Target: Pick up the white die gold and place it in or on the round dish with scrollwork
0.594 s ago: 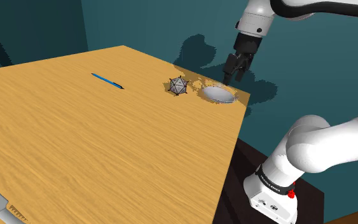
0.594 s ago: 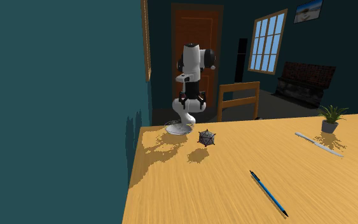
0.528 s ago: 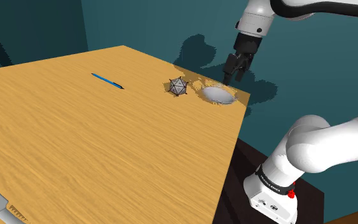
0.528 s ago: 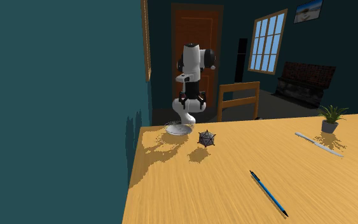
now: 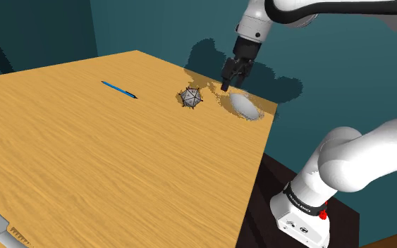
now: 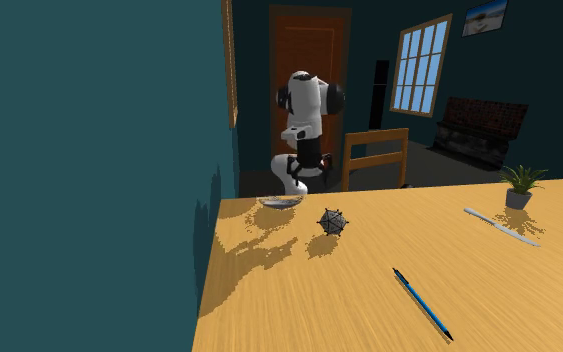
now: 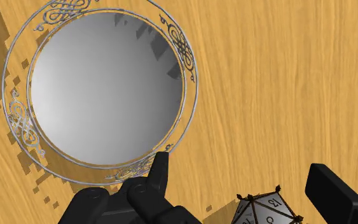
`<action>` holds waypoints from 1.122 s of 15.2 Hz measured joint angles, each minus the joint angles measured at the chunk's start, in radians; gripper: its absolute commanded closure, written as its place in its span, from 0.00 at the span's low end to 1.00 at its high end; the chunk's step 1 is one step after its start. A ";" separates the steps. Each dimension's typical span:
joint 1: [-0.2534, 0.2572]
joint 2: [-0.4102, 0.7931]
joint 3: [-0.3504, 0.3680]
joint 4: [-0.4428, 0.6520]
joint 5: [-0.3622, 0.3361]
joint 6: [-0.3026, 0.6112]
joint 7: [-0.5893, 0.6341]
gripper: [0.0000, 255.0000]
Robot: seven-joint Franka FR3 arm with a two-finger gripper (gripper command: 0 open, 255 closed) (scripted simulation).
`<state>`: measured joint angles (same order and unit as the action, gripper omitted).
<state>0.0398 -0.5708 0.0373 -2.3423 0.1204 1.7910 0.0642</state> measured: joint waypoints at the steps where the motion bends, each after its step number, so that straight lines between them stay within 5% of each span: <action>1: 0.003 0.038 -0.004 0.014 0.005 0.031 -0.013 0.00; 6: 0.028 0.193 0.006 0.109 0.041 0.132 -0.043 0.00; 17: 0.038 0.236 0.018 0.047 0.057 0.255 -0.051 0.00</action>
<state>0.0780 -0.3346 0.0555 -2.2951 0.1770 2.0462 0.0136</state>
